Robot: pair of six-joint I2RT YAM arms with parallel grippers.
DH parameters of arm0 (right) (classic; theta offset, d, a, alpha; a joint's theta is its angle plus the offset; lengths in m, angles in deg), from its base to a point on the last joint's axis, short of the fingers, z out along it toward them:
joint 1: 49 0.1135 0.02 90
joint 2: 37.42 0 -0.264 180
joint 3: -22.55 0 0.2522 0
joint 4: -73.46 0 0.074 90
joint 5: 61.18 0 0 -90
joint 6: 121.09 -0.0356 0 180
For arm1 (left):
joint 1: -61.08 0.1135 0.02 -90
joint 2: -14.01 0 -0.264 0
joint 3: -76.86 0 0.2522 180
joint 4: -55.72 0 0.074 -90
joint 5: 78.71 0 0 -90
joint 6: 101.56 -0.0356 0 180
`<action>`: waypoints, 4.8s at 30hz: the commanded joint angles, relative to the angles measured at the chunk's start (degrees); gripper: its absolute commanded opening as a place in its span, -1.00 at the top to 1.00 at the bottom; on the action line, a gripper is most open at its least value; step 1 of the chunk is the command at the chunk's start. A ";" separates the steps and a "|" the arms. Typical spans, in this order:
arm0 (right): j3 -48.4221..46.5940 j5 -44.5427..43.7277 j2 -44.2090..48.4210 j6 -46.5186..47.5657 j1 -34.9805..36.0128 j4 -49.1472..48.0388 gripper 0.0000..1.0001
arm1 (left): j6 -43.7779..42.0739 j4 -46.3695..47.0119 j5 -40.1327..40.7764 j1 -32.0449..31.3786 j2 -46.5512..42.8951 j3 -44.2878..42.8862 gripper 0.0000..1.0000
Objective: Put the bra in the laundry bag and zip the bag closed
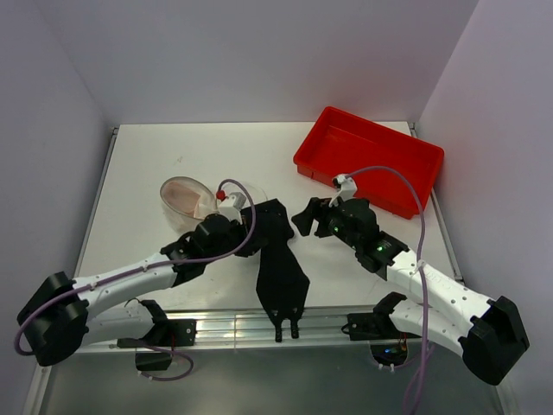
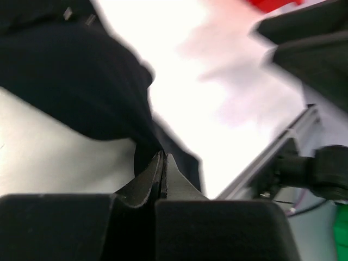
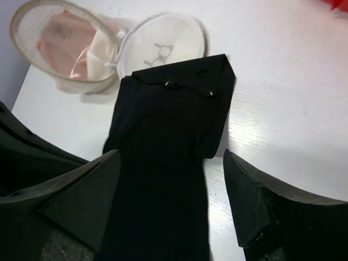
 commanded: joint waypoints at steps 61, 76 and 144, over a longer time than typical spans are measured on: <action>-7.51 44.71 -3.29 14.56 3.17 -13.11 -0.99 | -18.41 -13.13 -10.23 -0.32 -19.04 -25.12 1.00; -8.64 30.66 -9.78 15.71 8.87 -2.84 -0.93 | -12.18 -19.26 2.75 -0.41 -20.44 -18.54 1.00; -4.24 -1.44 10.17 -2.93 6.33 -8.28 1.00 | 3.13 -21.47 29.43 37.11 -18.97 -7.44 -0.41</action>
